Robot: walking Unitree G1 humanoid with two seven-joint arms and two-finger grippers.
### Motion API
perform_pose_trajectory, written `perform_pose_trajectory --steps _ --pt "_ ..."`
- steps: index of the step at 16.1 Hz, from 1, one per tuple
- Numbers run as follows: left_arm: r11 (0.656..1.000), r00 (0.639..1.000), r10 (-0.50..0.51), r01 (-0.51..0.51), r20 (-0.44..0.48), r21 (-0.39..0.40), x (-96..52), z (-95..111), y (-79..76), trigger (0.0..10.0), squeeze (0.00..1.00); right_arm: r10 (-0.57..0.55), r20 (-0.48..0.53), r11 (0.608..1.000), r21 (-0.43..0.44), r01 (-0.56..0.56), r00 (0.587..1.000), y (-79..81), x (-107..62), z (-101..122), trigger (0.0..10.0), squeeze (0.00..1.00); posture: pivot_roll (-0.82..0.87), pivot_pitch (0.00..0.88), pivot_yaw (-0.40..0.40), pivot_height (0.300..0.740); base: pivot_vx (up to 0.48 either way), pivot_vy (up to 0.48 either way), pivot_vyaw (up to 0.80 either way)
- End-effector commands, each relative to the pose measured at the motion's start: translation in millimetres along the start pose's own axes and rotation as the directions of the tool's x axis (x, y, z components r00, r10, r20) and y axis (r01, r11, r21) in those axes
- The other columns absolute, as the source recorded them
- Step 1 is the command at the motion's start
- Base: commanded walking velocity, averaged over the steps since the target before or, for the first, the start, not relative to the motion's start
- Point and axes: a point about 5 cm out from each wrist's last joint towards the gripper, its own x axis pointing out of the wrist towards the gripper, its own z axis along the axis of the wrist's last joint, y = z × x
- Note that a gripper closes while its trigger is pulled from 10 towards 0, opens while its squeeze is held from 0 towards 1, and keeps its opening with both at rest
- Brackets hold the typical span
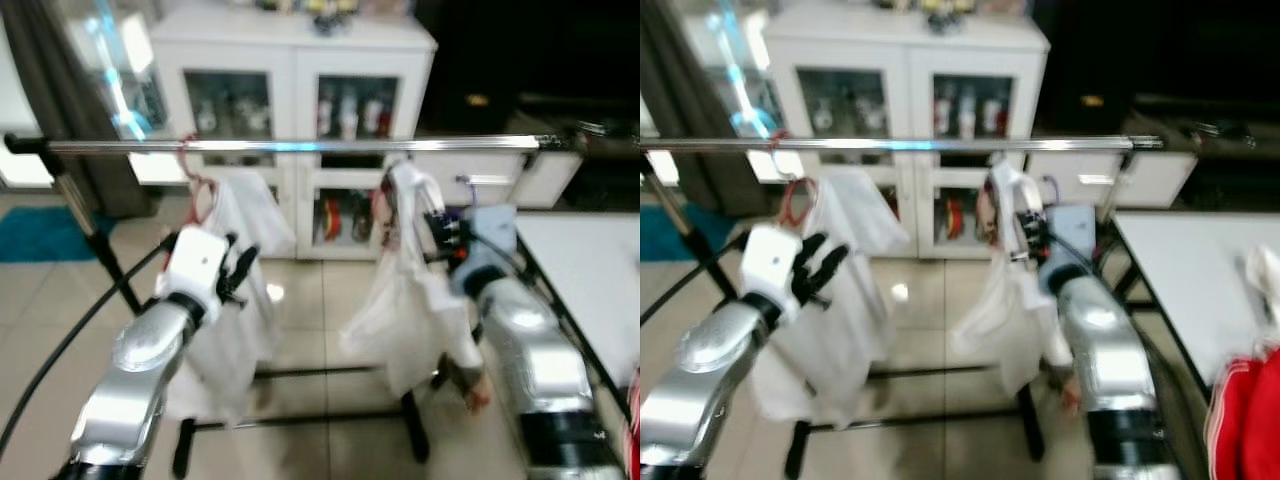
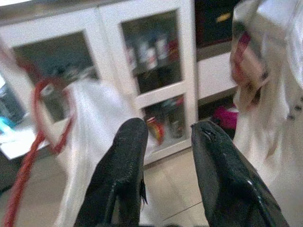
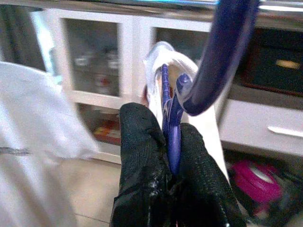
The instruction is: Hang hanger
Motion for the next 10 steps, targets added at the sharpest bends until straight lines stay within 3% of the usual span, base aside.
perform_pose_trajectory --steps 1,5,7,10 --pt "1.0 0.999 -0.021 0.021 0.039 0.014 3.9 10 -4.7 10.0 0.0 -0.019 0.027 0.999 -0.032 0.02 0.999 -7.8 -1.7 7 10.0 0.0 -0.08 0.0 -0.024 0.74 0.345 0.0 0.0" --pt "0.998 0.997 -0.061 0.06 0.041 0.034 3.6 11 -9.4 10.0 0.0 0.086 0.056 0.994 -0.07 -0.082 0.995 5.7 3.2 16 10.0 0.0 -0.07 0.0 -0.024 0.74 0.241 0.0 0.0" --pt "0.991 0.991 -0.126 0.124 0.042 0.044 0.8 11 -13.9 10.0 0.0 0.129 0.051 0.99 -0.067 -0.125 0.99 11.9 6.3 19 10.0 0.0 -0.07 0.0 -0.024 0.74 0.0 0.0 0.0" --pt "0.955 0.959 -0.283 0.279 0.029 0.101 -7.5 13 -20.8 10.0 0.0 0.135 -0.014 0.99 -0.046 -0.135 0.991 11.1 22.0 20 10.0 0.0 -0.07 0.0 -0.021 0.74 0.0 0.0 0.0"
